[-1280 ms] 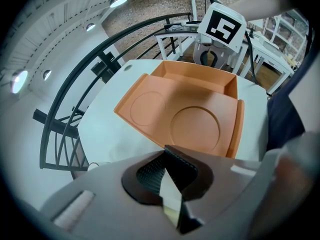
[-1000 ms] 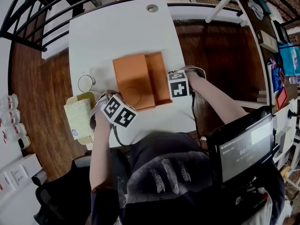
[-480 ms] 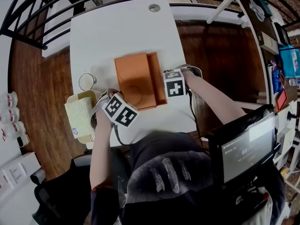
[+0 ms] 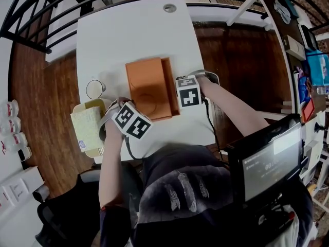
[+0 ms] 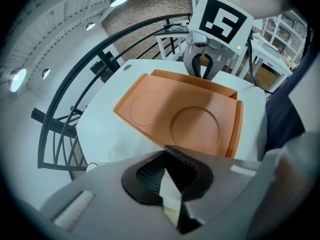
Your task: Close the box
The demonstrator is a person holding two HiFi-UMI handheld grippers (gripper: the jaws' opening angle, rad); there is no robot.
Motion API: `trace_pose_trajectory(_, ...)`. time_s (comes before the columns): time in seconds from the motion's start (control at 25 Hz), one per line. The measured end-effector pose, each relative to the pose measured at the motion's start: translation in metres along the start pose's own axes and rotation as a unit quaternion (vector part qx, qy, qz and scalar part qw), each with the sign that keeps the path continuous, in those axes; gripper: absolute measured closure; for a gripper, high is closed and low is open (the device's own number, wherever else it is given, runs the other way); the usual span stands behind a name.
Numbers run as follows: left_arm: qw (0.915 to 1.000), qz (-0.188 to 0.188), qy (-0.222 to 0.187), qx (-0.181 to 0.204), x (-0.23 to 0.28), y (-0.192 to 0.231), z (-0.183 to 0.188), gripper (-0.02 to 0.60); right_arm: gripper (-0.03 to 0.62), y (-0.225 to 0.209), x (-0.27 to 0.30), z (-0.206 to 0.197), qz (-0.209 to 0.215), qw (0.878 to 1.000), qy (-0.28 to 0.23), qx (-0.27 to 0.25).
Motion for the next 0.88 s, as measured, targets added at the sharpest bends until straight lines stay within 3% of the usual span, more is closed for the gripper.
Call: trace_pose_trajectory(0.88,0.9998,-0.017,0.004,-0.007,0.0,0.003,0.001,0.568,0.589,-0.005,0.001,0.016,-0.006,1.0,-0.015,-0.009)
Point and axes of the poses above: the fingertips, and each gripper's own axes: x forward along the fingers, y to its left, z out of its top, the point moved 7 cm from there along -x, backward along the fingers, and after that the axes turned 8 degrees about -z, right-handed, at the moved point
